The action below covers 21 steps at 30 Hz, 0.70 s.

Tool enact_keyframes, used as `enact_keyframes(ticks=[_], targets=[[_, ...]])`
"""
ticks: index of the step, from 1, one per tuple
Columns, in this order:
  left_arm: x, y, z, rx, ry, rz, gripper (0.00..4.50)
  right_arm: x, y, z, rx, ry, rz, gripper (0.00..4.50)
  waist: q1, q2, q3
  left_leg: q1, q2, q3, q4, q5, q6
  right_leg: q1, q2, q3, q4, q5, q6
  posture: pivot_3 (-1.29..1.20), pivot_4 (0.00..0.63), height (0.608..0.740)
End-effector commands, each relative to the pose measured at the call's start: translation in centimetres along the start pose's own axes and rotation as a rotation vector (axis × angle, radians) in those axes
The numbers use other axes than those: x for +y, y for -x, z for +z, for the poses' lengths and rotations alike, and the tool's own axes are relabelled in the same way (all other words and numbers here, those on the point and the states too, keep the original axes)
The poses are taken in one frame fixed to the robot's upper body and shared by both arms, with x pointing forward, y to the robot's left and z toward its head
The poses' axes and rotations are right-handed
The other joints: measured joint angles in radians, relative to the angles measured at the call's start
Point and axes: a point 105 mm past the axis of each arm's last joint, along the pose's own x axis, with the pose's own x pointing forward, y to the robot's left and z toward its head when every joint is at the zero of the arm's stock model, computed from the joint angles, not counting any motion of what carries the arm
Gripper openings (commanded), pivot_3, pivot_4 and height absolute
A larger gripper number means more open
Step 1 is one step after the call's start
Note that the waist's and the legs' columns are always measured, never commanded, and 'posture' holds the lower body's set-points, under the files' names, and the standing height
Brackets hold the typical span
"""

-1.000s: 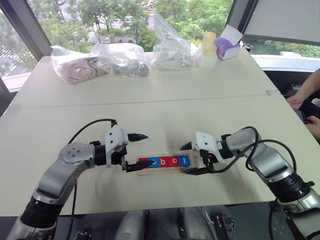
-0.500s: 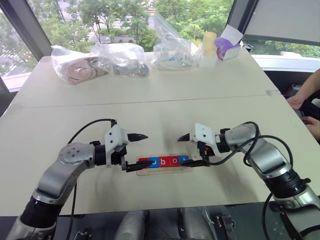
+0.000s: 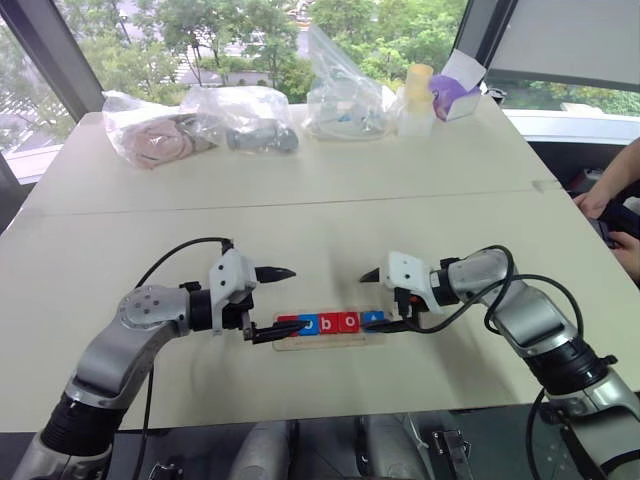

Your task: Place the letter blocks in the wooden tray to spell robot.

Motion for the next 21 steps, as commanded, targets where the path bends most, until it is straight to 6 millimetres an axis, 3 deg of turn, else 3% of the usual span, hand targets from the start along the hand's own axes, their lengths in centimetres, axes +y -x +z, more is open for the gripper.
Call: enact_keyframes(ticks=[1, 6, 10, 12, 16, 21], targets=[[0.0, 0.1, 1.2, -0.025, -0.050, 0.003, 4.50, -0.6, 1.6, 2.8, -0.087, 0.001, -0.028, 4.43, 0.000, 0.000, 0.000, 0.000, 0.000, 0.000, 0.000, 0.000, 0.000, 0.000, 0.000, 0.000, 0.000, 0.000, 0.000, 0.00, 0.150, 0.740], [0.0, 0.1, 1.2, -0.027, -0.048, 0.003, 4.50, -1.2, 3.4, 2.7, -0.084, -0.043, -0.083, 4.43, 0.001, 0.000, 0.000, 0.000, 0.000, 0.000, 0.000, 0.000, 0.000, 0.000, 0.000, 0.000, 0.000, 0.000, 0.000, 0.00, 0.150, 0.740], [0.0, 0.1, 1.2, -0.027, -0.046, 0.003, 4.50, -1.5, 4.8, 1.7, -0.049, -0.068, -0.120, 4.43, 0.002, 0.000, 0.000, 0.000, 0.000, 0.000, 0.000, 0.000, 0.000, 0.000, 0.000, 0.000, 0.000, 0.000, 0.000, 0.00, 0.150, 0.740], [0.0, 0.0, 1.2, -0.028, -0.045, 0.001, 4.50, -1.2, 5.3, 0.0, 0.010, -0.070, -0.132, 4.43, 0.003, 0.000, 0.000, 0.000, 0.000, 0.000, 0.000, 0.000, 0.000, 0.000, -0.001, 0.000, 0.000, 0.000, 0.000, 0.00, 0.150, 0.740], [0.0, 0.0, 1.2, -0.029, -0.044, -0.001, 4.50, -0.7, 5.3, -1.4, 0.054, -0.065, -0.128, 4.43, -0.001, 0.000, 0.000, 0.000, 0.000, 0.000, 0.000, 0.000, 0.000, 0.000, -0.001, 0.000, 0.000, 0.000, 0.000, 0.00, 0.150, 0.740], [0.0, 0.0, 1.3, -0.030, -0.044, -0.006, 4.50, -0.4, 4.7, -1.2, 0.041, -0.062, -0.120, 4.43, -0.001, 0.000, 0.000, 0.000, 0.001, 0.001, 0.000, 0.000, 0.000, 0.000, 0.000, 0.001, 0.000, 0.000, 0.000, 0.00, 0.150, 0.740]])
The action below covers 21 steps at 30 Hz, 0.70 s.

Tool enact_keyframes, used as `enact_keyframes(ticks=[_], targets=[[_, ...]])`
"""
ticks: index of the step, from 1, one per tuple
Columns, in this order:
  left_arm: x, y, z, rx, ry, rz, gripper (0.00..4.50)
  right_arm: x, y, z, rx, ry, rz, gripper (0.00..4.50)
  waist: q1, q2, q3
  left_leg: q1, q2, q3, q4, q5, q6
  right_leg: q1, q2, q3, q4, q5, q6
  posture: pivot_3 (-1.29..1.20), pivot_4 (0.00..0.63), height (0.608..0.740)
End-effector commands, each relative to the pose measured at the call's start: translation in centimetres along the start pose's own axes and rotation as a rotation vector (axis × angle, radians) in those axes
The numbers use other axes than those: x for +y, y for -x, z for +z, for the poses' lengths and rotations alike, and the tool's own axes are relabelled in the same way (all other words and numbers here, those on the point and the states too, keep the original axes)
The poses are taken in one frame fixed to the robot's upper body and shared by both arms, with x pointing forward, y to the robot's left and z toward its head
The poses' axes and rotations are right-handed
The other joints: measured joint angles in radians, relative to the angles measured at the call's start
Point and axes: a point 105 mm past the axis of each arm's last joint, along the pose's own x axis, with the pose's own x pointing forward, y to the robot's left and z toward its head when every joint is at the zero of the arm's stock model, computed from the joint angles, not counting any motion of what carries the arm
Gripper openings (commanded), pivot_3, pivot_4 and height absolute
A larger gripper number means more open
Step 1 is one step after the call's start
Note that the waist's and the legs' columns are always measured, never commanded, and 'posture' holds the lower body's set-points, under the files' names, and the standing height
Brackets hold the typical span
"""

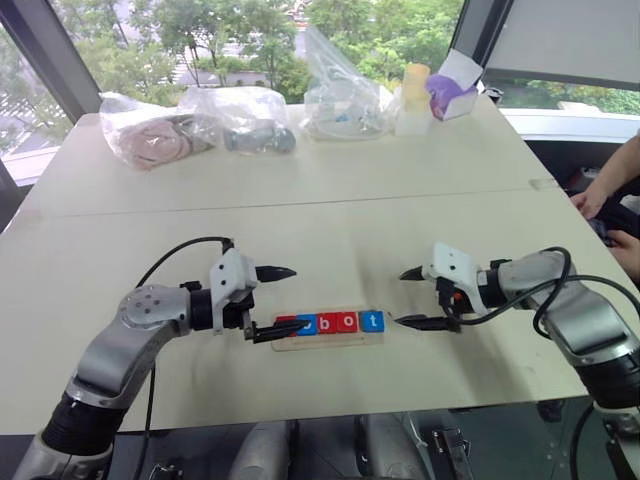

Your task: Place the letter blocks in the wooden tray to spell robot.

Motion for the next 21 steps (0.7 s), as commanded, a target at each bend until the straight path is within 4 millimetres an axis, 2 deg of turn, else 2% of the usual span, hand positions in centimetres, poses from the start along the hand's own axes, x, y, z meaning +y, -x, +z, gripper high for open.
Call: enact_keyframes(ticks=[1, 13, 21], targets=[[0.0, 0.1, 1.1, -0.025, -0.042, -0.005, 4.50, 0.0, -0.1, 1.1, -0.030, 0.043, -0.008, 4.43, 0.003, 0.000, 0.000, 0.000, 0.000, 0.000, 0.000, 0.000, 0.000, 0.000, 0.000, 0.000, 0.000, 0.000, 0.000, 0.00, 0.150, 0.740], [-0.1, 0.2, 1.2, -0.021, -0.042, -0.006, 4.50, 0.8, -1.9, 1.8, -0.065, 0.093, 0.020, 4.43, 0.002, 0.000, 0.000, 0.000, -0.001, 0.000, 0.000, 0.000, 0.000, 0.000, 0.000, 0.000, 0.000, 0.000, 0.000, 0.00, 0.150, 0.740], [-0.2, 0.2, 1.2, -0.021, -0.041, -0.007, 4.50, 0.7, -2.3, 2.1, -0.067, 0.112, 0.017, 4.43, 0.003, 0.000, 0.000, 0.000, -0.001, 0.000, 0.000, 0.000, 0.000, 0.000, 0.000, 0.000, 0.000, 0.000, 0.000, 0.00, 0.150, 0.740]])
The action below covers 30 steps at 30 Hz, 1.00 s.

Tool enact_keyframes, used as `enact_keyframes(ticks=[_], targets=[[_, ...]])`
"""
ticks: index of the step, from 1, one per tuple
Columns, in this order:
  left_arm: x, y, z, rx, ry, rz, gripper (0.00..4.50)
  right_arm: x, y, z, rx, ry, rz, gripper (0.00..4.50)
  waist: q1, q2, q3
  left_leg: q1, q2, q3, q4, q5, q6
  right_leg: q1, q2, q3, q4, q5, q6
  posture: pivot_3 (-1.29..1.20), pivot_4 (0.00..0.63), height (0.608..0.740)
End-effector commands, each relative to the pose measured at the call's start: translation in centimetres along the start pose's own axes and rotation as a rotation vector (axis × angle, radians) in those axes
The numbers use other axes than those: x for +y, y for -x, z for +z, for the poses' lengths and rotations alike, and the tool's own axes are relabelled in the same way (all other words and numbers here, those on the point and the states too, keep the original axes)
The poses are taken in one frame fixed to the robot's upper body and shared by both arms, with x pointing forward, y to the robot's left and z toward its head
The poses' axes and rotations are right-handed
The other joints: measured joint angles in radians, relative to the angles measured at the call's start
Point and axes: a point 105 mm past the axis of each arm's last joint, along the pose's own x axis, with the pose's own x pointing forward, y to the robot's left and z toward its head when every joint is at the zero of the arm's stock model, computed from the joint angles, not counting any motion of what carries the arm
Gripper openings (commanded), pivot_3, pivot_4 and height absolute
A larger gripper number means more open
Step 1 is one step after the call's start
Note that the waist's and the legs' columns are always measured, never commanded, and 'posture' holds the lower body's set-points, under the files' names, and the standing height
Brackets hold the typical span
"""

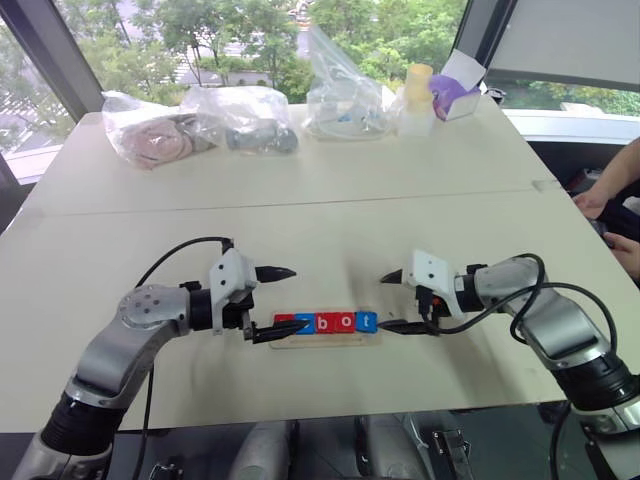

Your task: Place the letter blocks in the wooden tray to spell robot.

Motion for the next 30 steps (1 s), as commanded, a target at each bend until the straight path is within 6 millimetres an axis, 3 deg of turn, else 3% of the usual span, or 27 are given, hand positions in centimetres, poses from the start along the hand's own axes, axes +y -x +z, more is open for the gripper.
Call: enact_keyframes(ticks=[1, 25, 30], targets=[[-0.2, 0.2, 1.3, -0.023, -0.044, -0.003, 4.50, -0.3, 0.2, 0.9, -0.008, 0.066, -0.016, 4.43, 0.000, 0.000, 0.000, 0.000, 0.000, 0.000, 0.000, 0.000, 0.000, 0.000, 0.000, 0.000, 0.000, 0.000, 0.000, 0.00, 0.150, 0.740], [-0.3, 0.2, 1.3, -0.022, -0.043, -0.002, 4.50, -2.7, 1.0, 0.7, 0.005, 0.082, -0.106, 4.43, 0.000, 0.000, 0.000, 0.000, 0.000, 0.000, 0.000, 0.000, 0.000, 0.000, 0.000, 0.000, 0.000, 0.000, 0.000, 0.00, 0.150, 0.740], [-0.3, 0.0, 1.3, -0.026, -0.042, -0.005, 4.50, -2.8, 0.3, 0.3, 0.006, 0.079, -0.106, 4.43, -0.001, 0.000, 0.000, 0.000, 0.000, 0.000, 0.000, 0.000, 0.000, 0.000, 0.000, 0.000, 0.000, 0.000, 0.000, 0.00, 0.150, 0.740]])
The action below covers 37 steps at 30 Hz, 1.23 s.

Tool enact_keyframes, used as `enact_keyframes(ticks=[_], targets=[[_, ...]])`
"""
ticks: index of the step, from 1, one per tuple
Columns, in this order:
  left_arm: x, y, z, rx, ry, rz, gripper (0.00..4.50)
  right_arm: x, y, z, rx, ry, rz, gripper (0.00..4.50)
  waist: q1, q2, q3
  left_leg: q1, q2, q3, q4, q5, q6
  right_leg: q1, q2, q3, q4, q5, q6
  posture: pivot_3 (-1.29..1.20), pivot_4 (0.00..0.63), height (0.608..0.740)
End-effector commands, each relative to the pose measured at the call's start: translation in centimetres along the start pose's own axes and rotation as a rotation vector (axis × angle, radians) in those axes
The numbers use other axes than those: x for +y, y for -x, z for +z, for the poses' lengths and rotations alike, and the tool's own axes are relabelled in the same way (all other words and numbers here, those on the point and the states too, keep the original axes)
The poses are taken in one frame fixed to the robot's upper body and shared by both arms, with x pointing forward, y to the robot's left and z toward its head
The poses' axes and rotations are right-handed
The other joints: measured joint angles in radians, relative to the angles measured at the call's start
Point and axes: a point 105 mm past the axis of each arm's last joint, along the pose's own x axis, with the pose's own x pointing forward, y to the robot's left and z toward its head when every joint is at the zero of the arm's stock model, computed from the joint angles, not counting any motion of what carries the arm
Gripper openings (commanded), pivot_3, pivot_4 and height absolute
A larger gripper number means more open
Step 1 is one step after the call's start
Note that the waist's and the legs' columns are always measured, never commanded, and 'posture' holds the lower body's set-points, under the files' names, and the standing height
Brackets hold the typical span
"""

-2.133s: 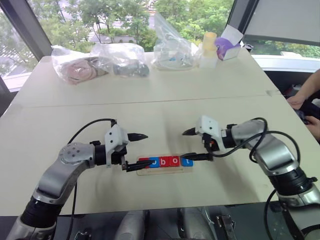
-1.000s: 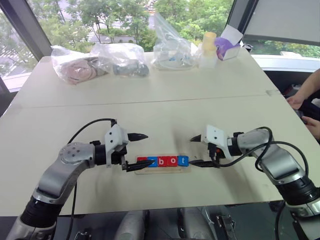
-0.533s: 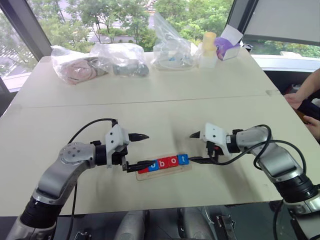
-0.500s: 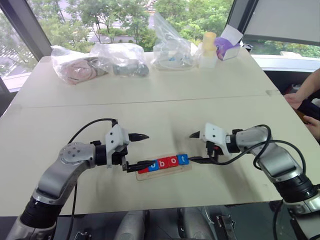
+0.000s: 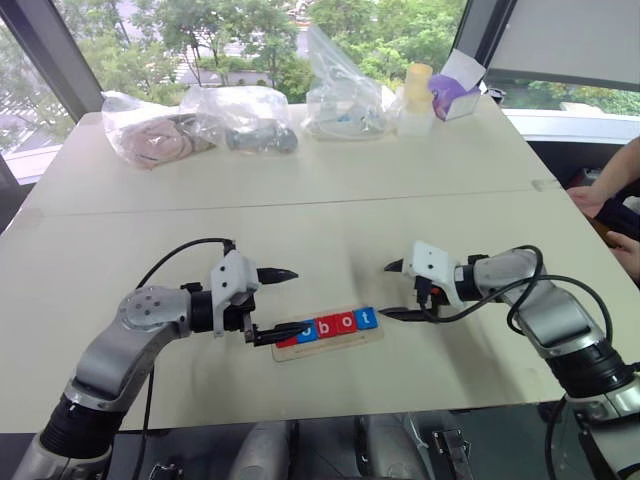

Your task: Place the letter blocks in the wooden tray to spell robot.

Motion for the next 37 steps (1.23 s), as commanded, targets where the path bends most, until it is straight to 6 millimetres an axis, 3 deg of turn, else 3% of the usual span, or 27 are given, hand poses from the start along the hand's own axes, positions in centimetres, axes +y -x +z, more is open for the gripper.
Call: enact_keyframes(ticks=[1, 13, 19, 21, 28, 34, 37], targets=[[0.1, 0.1, 1.2, -0.027, -0.040, 0.003, 4.50, -0.5, -0.1, 1.0, -0.026, 0.044, -0.023, 4.43, 0.000, 0.000, 0.000, 0.000, 0.000, 0.000, 0.000, 0.000, 0.000, 0.000, 0.000, 0.000, 0.000, 0.000, 0.000, 0.00, 0.150, 0.740], [0.1, 0.4, 1.1, -0.020, -0.034, 0.011, 4.50, 0.1, -0.6, 1.9, -0.047, 0.064, 0.001, 4.43, 0.001, 0.000, 0.000, 0.000, 0.000, 0.000, 0.000, 0.000, 0.000, 0.000, 0.000, 0.000, 0.000, 0.000, 0.000, 0.00, 0.150, 0.740], [0.1, 0.5, 1.0, -0.019, -0.033, 0.015, 4.50, -0.6, 0.6, 1.1, -0.006, 0.078, -0.038, 4.43, 0.001, 0.000, 0.000, 0.000, 0.000, 0.000, 0.000, 0.000, 0.000, 0.000, 0.000, 0.000, 0.000, 0.000, 0.000, 0.00, 0.150, 0.740], [0.2, 0.7, 0.9, -0.012, -0.024, 0.028, 4.50, -0.4, 1.8, 1.3, -0.012, 0.049, -0.042, 4.43, 0.001, 0.000, 0.000, 0.000, 0.000, 0.000, 0.000, 0.000, 0.000, 0.000, 0.000, 0.000, 0.000, 0.000, 0.000, 0.00, 0.150, 0.740], [-0.2, 2.3, 0.7, 0.018, -0.003, 0.048, 4.50, 3.4, 5.8, 3.4, -0.081, -0.105, 0.082, 4.43, 0.002, 0.000, 0.000, -0.001, 0.000, -0.001, -0.001, 0.000, 0.000, 0.000, -0.002, 0.000, 0.000, 0.000, 0.000, 0.00, 0.150, 0.740], [-0.7, 3.7, 0.7, 0.038, 0.035, 0.058, 4.50, 6.1, 7.1, 4.3, -0.094, -0.162, 0.156, 4.43, 0.004, 0.000, 0.000, -0.001, 0.001, -0.001, 0.000, 0.000, 0.000, 0.000, -0.002, 0.000, 0.000, -0.002, -0.003, 0.00, 0.150, 0.740], [-0.8, 4.0, 0.7, 0.040, 0.044, 0.055, 4.50, 6.5, 7.0, 4.4, -0.094, -0.173, 0.158, 4.43, 0.006, 0.000, 0.000, 0.000, 0.001, -0.001, 0.000, 0.000, 0.000, 0.000, -0.002, 0.000, 0.000, -0.002, -0.003, 0.00, 0.150, 0.740]])
